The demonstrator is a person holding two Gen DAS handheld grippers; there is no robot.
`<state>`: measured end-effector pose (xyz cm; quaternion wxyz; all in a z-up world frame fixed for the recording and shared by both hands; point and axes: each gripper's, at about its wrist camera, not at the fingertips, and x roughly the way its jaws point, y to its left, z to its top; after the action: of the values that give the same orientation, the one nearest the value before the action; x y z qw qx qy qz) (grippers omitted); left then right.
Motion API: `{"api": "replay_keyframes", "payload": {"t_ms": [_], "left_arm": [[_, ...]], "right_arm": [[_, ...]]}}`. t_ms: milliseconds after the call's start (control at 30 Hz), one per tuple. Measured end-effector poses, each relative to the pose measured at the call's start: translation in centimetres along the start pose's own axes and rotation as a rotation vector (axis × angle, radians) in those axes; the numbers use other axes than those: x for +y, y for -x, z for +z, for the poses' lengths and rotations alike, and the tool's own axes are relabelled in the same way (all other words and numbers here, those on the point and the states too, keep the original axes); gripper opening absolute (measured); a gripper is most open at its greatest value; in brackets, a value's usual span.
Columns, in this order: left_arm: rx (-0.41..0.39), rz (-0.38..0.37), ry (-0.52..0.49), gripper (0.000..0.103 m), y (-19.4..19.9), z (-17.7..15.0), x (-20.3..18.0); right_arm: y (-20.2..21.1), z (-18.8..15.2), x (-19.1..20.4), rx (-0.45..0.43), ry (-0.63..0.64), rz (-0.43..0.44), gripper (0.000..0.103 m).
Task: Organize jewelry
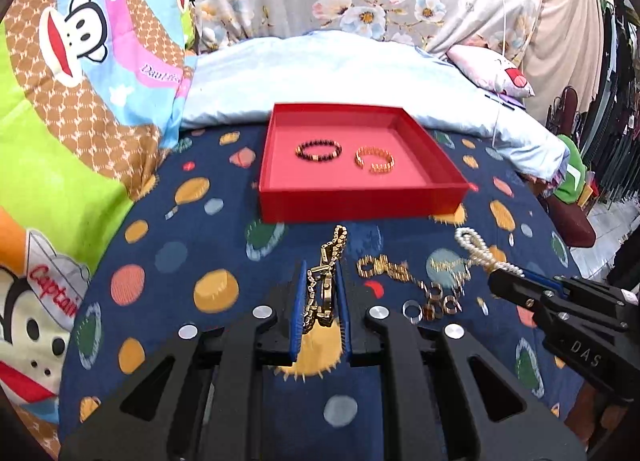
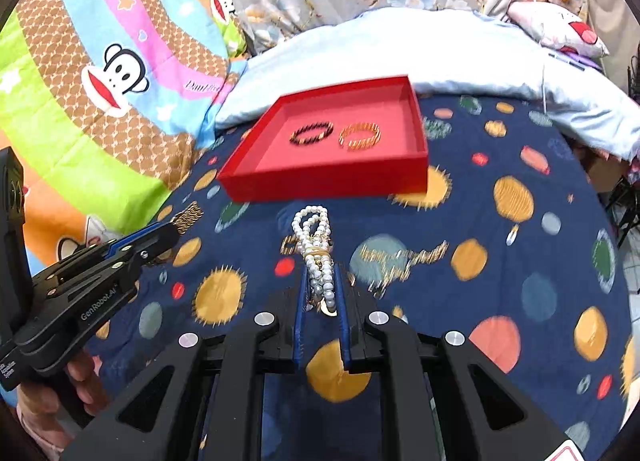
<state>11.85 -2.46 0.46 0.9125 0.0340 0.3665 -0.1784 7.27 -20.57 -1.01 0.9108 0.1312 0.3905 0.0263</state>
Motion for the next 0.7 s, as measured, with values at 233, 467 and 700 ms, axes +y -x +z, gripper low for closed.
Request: {"api": "replay_keyframes", "payload": {"t_ms": [233,467,700], "left_arm": [[-0.053,0.022,-0.022,0.014,-1.5,4.0,-0.1],[-0.098,0.026,-0.038,0.014,-3.7,8.7,-0.8],[-0.067,0.043,0.0,0.014,-6.1,10.0,0.7]], "right_arm": [[-0.9,4.5,-1.1,-0.056,0.015,-0.027,0.012],[-4.2,9.2,-1.6,-0.06,0.028,-0.046,0.012],[-6.7,10.6,-2.6,-0.035,0.015,-0.064,0.012]]}}
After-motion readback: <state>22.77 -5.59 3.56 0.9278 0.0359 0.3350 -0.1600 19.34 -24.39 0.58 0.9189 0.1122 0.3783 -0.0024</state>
